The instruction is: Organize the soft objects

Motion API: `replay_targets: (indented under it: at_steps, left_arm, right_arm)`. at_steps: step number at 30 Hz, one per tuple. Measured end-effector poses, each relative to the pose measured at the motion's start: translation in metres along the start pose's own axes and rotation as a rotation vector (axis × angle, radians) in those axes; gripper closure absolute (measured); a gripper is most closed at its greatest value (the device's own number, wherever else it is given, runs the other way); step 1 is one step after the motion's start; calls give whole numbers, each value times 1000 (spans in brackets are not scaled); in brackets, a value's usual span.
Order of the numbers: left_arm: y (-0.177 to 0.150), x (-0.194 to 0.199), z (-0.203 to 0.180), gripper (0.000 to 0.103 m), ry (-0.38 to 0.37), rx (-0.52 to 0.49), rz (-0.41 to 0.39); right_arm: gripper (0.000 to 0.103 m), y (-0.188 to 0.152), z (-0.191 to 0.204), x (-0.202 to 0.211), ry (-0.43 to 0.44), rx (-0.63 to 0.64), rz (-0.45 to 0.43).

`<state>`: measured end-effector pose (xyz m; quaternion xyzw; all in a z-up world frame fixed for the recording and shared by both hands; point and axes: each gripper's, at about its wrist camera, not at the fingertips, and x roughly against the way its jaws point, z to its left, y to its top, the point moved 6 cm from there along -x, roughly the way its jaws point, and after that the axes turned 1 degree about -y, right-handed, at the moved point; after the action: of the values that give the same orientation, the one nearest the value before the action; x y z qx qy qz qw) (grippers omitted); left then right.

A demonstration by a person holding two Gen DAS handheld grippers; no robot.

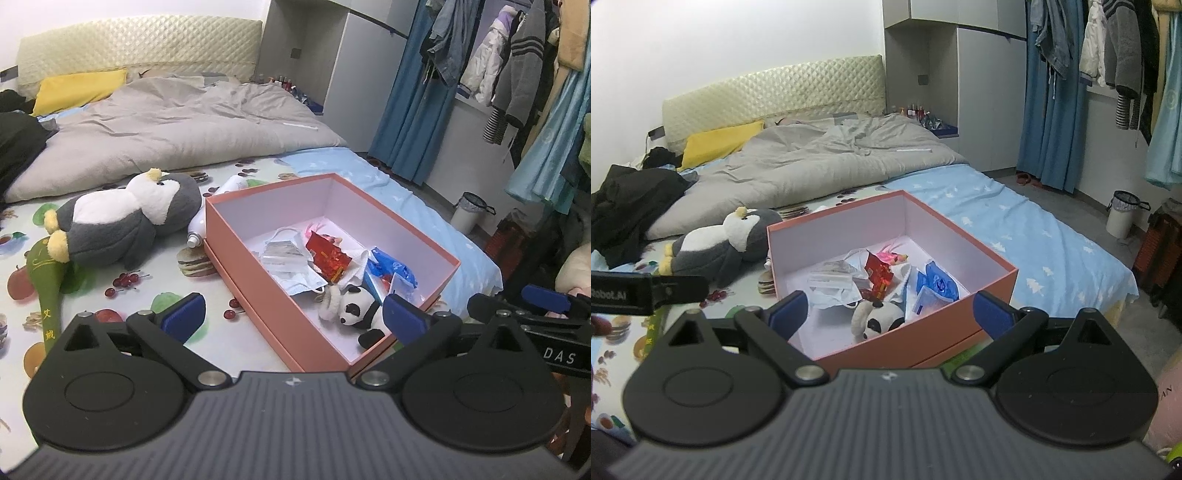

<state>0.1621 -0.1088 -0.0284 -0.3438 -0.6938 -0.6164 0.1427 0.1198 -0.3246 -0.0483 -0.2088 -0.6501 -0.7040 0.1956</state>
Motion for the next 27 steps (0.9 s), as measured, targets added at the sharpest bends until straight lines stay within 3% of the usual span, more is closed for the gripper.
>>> replay_targets:
  at_steps: [27]
  left_arm:
    - [-3, 4, -3, 0, 14, -7, -4]
  right_arm:
    - [5, -3, -3, -2, 15, -30, 8]
